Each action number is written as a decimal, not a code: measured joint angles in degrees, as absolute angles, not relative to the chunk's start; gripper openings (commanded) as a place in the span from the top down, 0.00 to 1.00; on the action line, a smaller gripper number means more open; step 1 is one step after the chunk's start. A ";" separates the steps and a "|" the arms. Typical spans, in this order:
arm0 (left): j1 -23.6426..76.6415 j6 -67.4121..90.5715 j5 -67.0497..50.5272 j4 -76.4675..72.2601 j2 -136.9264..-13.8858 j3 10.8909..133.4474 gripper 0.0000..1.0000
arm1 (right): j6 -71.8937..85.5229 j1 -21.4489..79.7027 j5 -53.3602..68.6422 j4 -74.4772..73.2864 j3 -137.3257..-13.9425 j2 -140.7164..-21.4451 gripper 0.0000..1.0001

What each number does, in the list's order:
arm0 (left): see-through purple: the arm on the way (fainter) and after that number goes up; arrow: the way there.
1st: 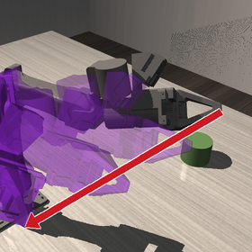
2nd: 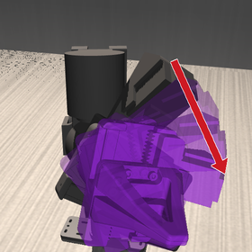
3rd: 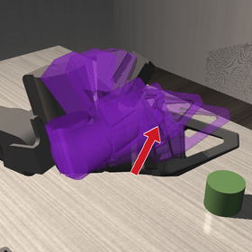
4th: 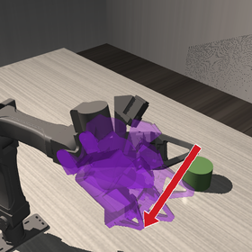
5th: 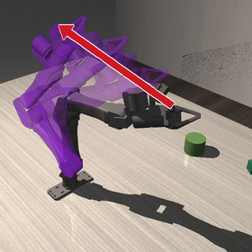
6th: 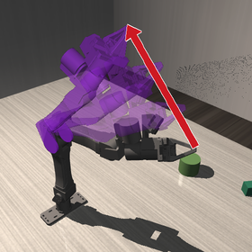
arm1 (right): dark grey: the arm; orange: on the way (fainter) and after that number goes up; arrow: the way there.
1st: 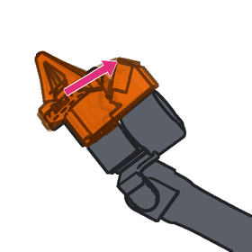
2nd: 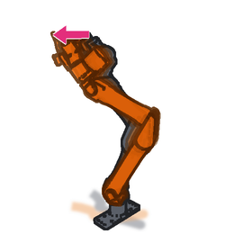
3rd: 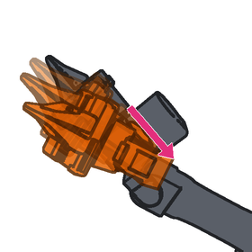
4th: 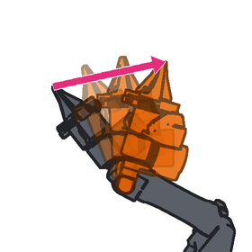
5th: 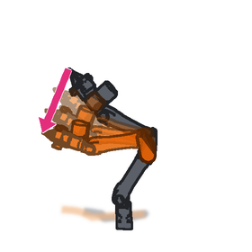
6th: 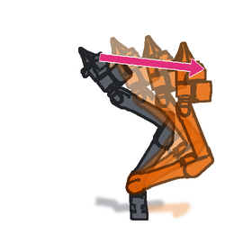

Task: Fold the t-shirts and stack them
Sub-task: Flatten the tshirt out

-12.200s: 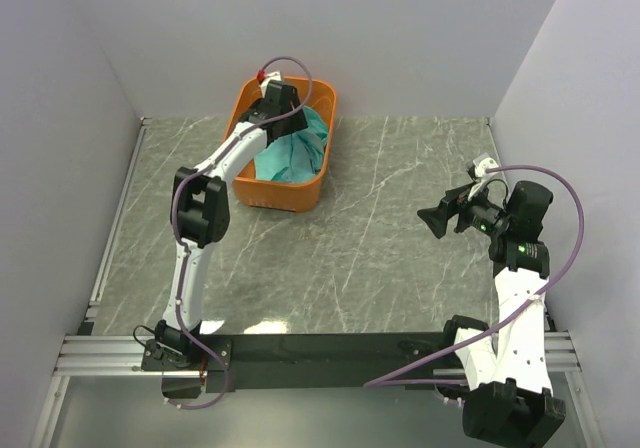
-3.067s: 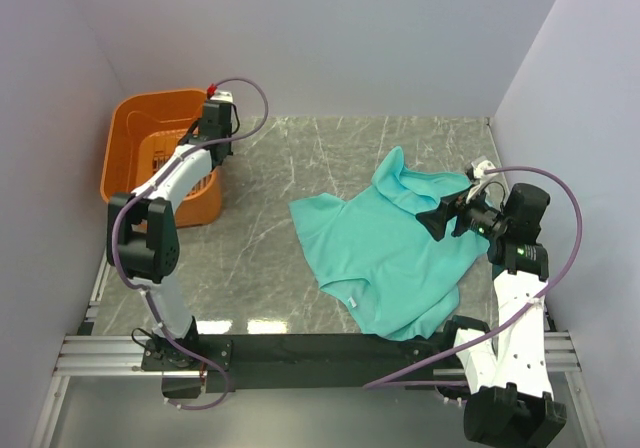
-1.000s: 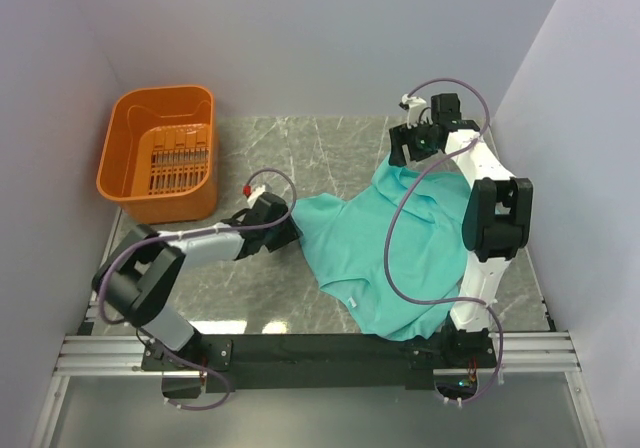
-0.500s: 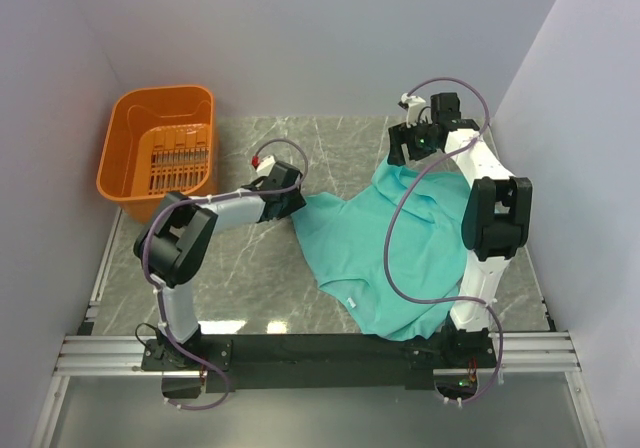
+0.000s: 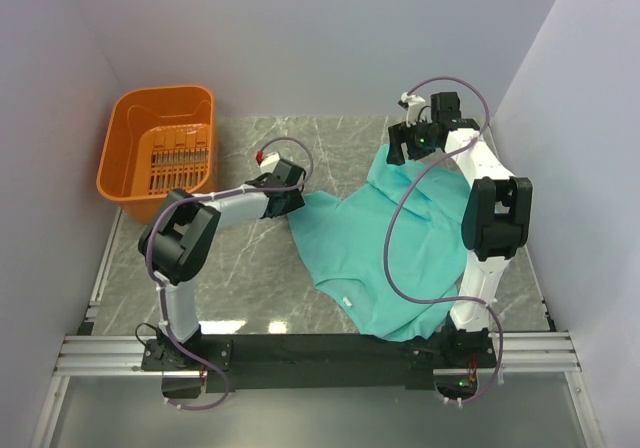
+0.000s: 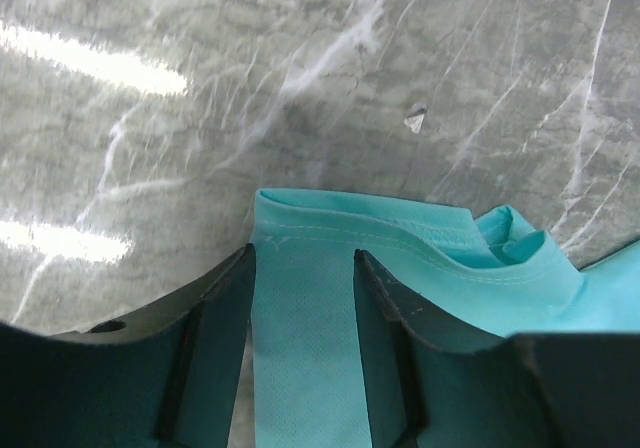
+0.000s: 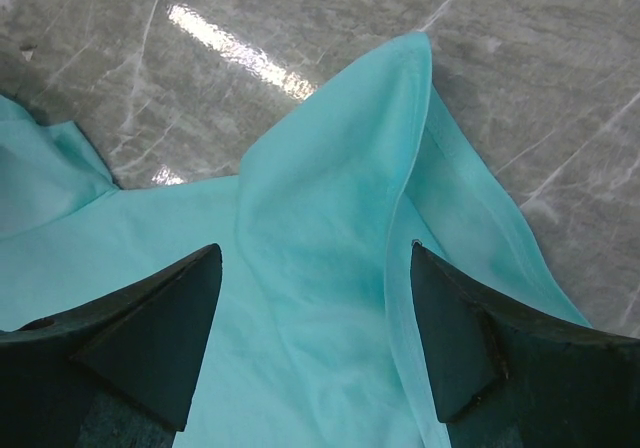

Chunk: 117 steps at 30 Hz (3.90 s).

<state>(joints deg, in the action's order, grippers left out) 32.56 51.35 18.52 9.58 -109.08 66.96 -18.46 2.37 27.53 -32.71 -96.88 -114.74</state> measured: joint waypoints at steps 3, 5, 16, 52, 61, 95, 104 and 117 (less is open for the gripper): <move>32.53 49.95 18.76 9.72 -109.78 67.85 0.50 | -18.28 2.37 27.75 -32.80 -97.06 -115.00 0.18; 32.56 49.21 18.76 9.72 -109.97 67.96 0.50 | -18.00 2.37 27.90 -32.91 -98.13 -116.07 0.18; 32.53 47.68 18.76 9.47 -111.22 69.41 0.58 | -16.95 2.37 26.02 -35.55 -114.13 -131.72 0.22; 27.83 43.20 15.88 12.88 -112.18 71.72 0.90 | -11.27 1.78 26.50 -37.08 -125.69 -139.37 0.54; 27.81 42.15 15.70 14.33 -112.20 72.31 0.90 | -9.80 2.52 26.85 -37.71 -126.93 -140.51 1.00; 18.26 29.17 18.04 27.75 -132.92 115.48 0.90 | 6.57 -10.11 16.29 -20.23 -121.67 -132.25 1.00; 15.27 29.26 12.62 28.21 -138.43 126.34 0.35 | 7.46 -9.32 11.73 -18.35 -124.31 -132.33 0.52; 23.05 25.96 -0.67 13.28 -101.10 84.77 0.27 | -26.28 -12.67 29.76 -35.62 -92.82 -104.88 0.33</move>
